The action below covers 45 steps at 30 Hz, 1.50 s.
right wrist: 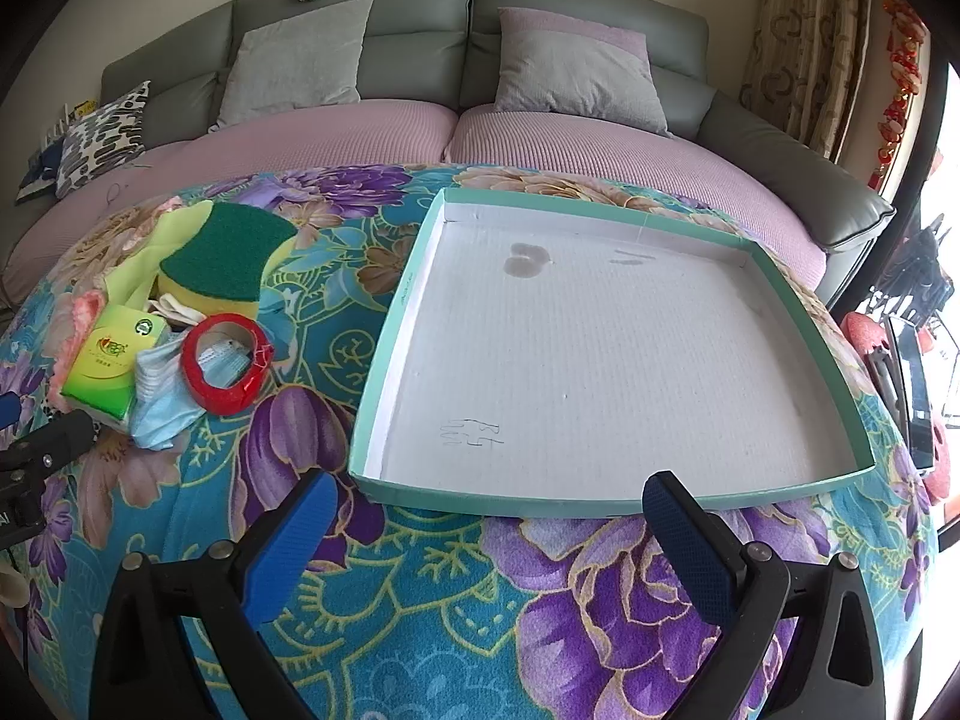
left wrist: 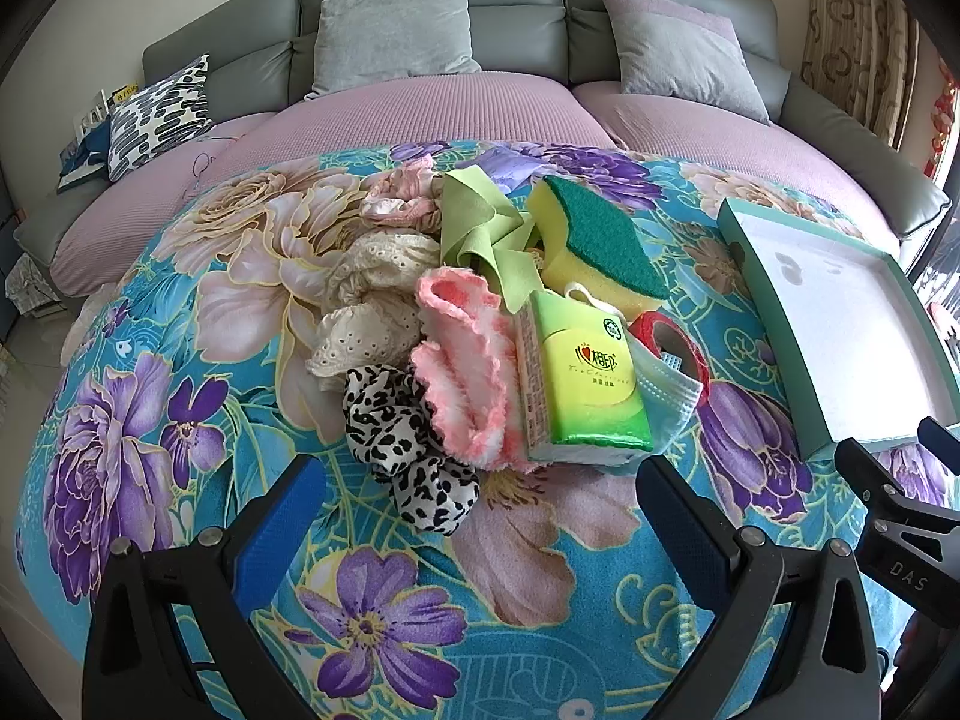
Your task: Organize soft objects
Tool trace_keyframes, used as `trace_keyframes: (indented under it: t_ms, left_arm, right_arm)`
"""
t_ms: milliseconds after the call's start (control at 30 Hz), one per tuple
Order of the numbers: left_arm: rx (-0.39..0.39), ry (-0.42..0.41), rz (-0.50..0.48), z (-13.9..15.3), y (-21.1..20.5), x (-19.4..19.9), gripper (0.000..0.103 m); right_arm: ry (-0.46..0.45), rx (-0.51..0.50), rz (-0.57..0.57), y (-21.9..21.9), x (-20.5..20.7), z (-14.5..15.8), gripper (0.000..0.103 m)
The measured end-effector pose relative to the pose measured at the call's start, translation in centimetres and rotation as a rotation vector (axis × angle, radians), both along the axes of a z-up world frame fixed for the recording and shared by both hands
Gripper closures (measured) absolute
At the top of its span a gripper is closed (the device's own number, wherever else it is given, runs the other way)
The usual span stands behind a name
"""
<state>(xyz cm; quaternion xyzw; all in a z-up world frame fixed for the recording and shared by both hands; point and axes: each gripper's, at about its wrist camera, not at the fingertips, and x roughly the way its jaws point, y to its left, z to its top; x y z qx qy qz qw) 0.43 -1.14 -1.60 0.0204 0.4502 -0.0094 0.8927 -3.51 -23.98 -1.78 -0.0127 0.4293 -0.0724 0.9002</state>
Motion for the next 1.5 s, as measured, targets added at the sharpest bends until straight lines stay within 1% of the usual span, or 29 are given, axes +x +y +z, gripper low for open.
trace_keyframes:
  t_ms: [333,400,467,533,600,700,833,933,1033,1133,1233,1333,1400,1500]
  left_arm:
    - [-0.017,-0.016,0.000,0.8,0.1,-0.2,0.000]
    - [-0.036,-0.036,0.002,1.5,0.5,-0.3,0.000]
    - [-0.068,-0.064,0.015,2.4,1.1,-0.4,0.000]
    - [-0.096,-0.082,0.033,3.1,1.9,-0.2,0.000]
    - [-0.120,-0.090,0.073,3.8,3.0,0.2,0.000]
    - [-0.122,-0.104,0.152,4.6,4.6,0.8,0.000]
    - [-0.107,-0.130,0.236,5.7,6.5,1.6,0.000]
    - [-0.147,-0.137,0.302,6.0,8.4,2.4,0.000]
    - [-0.145,-0.153,0.357,5.6,9.3,2.8,0.000]
    - [-0.152,-0.154,0.371,4.4,9.8,2.8,0.000]
    - [-0.163,-0.126,0.363,2.9,9.9,2.8,0.000]
    - [-0.183,-0.070,0.339,1.8,9.9,2.6,0.000]
    - [-0.180,-0.041,0.324,1.3,9.9,2.2,0.000]
    - [-0.153,-0.008,0.292,0.5,9.5,1.5,0.000]
  right_arm:
    - [-0.008,-0.006,0.004,0.1,0.0,0.3,0.000]
    - [-0.046,0.017,0.013,0.0,-0.2,1.1,0.000]
    - [-0.107,0.048,0.032,0.2,-0.4,2.5,0.000]
    - [-0.135,0.084,0.069,0.6,0.0,3.7,0.000]
    - [-0.131,0.148,0.122,1.3,0.9,4.4,0.000]
    - [-0.125,0.239,0.179,2.3,2.2,5.2,0.000]
    - [-0.168,0.252,0.240,4.3,3.4,6.7,0.000]
    - [-0.185,0.308,0.259,5.0,5.0,7.6,0.000]
    - [-0.184,0.301,0.259,5.9,6.4,7.8,0.000]
    - [-0.162,0.288,0.245,6.5,7.1,7.4,0.000]
    - [-0.138,0.280,0.245,6.8,7.2,6.1,0.000]
    - [-0.116,0.282,0.253,6.8,7.5,5.2,0.000]
    - [-0.110,0.271,0.261,7.1,7.4,4.9,0.000]
    - [-0.099,0.266,0.267,7.2,7.1,4.3,0.000]
